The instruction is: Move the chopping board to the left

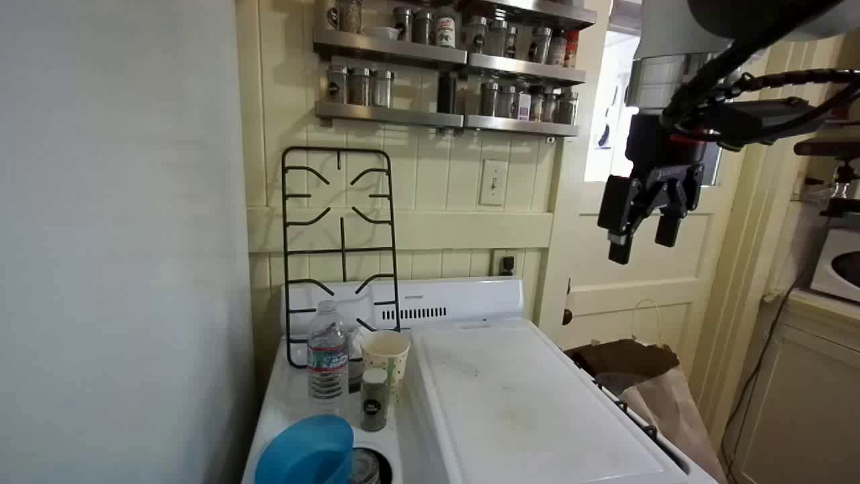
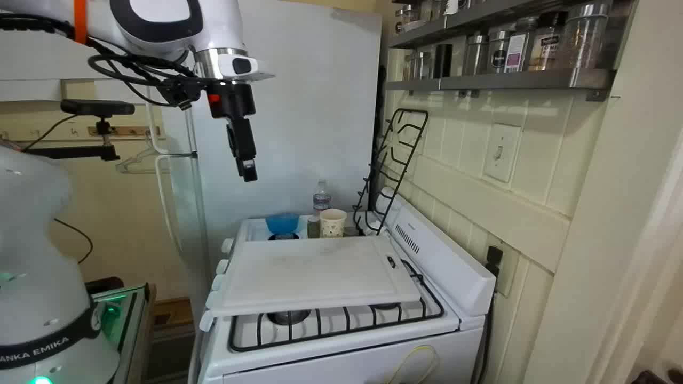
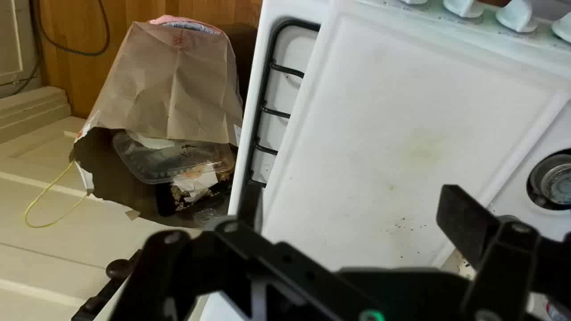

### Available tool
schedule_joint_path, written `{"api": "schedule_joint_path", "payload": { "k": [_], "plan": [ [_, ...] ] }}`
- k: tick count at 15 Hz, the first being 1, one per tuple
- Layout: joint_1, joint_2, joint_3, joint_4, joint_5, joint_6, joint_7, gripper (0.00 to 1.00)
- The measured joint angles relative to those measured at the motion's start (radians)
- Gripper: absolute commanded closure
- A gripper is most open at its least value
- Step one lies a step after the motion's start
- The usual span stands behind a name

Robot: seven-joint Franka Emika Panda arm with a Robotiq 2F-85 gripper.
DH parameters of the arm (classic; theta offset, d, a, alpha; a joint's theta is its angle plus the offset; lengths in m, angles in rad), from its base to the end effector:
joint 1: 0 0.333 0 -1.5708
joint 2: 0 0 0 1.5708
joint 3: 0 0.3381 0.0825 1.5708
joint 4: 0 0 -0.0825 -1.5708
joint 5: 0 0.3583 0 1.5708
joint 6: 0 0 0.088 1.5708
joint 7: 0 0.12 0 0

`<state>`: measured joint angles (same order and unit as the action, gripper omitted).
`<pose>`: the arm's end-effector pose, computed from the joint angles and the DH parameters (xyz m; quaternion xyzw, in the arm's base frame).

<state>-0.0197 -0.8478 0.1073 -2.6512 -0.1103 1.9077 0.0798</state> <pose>0.2688 0.0185 0.5060 0.9944 0.0035 0.0559 0.0894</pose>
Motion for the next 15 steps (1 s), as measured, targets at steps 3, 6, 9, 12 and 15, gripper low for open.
{"api": "schedule_joint_path", "payload": {
  "k": [3, 6, 9, 12, 15],
  "plan": [
    [0.000, 0.000, 0.000, 0.000, 0.000, 0.000, 0.000, 0.00],
    [0.000, 0.000, 0.000, 0.000, 0.000, 0.000, 0.000, 0.00],
    [0.000, 0.000, 0.000, 0.000, 0.000, 0.000, 0.000, 0.00],
    [0.000, 0.000, 0.000, 0.000, 0.000, 0.000, 0.000, 0.00],
    [0.001, 0.001, -0.014, 0.004, 0.010, 0.002, -0.001, 0.00]
  ]
}}
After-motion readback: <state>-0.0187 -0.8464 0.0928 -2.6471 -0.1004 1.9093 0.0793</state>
